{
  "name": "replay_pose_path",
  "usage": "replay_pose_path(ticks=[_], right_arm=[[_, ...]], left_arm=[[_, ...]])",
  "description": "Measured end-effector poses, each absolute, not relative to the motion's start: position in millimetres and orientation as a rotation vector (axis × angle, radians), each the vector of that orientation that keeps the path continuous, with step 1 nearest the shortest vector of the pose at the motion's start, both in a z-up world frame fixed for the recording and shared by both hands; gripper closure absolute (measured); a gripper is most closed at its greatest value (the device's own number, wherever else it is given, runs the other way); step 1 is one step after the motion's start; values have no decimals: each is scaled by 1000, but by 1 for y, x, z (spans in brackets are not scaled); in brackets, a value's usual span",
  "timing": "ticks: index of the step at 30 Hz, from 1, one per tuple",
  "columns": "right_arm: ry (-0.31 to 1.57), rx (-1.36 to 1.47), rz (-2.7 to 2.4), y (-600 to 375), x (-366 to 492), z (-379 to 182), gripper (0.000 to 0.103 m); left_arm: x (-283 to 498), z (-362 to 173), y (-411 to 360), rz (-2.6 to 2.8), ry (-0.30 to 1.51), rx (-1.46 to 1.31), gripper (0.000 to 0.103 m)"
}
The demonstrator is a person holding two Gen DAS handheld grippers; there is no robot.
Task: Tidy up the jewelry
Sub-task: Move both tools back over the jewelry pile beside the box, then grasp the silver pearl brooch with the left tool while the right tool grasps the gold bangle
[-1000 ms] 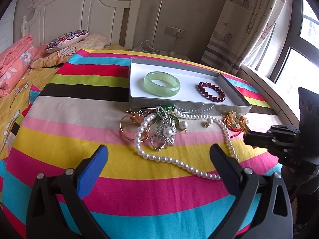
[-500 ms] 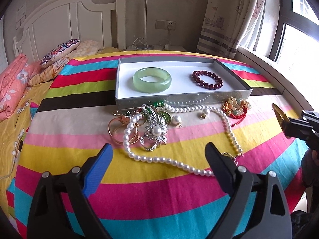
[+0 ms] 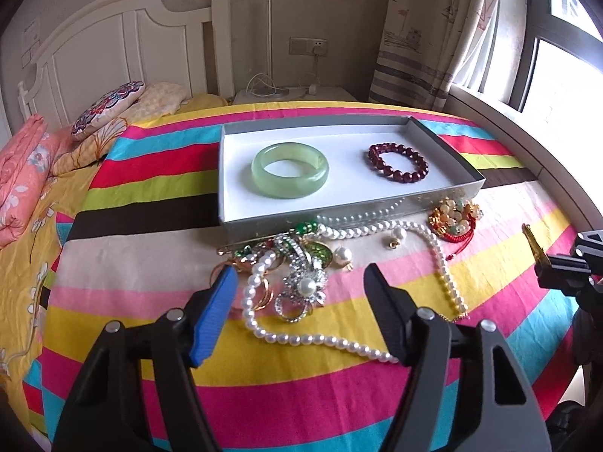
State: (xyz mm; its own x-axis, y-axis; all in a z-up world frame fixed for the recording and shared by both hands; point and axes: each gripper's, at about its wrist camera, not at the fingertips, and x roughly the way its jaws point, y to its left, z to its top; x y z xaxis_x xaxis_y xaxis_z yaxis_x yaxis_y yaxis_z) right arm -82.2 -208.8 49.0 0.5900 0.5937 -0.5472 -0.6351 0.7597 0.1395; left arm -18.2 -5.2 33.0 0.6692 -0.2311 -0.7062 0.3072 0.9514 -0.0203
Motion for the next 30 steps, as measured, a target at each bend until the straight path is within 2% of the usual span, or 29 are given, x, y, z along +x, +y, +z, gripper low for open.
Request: replay_pose_path(ticks=[5,14,24,26,28,30], right_arm=[[613,-59,711,-213,-81,49,95],[616,-46,715,-212,-80,48,95],[621,-29,714,-215,-79,48,95],[621,-29,710,-215,-78,48,95],[620,-28,708,-215,-78,49,95],[619,-28,700,-215,-78,49,95]], left_arm=[[-16,24,-19,-339,806,123,52],[-3,17,-17,-281,826,177,51],[-2,10,-6,-292,860,118,52],[0,8,-6,-297,871,117,60],[-1,10,-6,-294,861,116,72],[-4,14,-7,-292,836,117,72]])
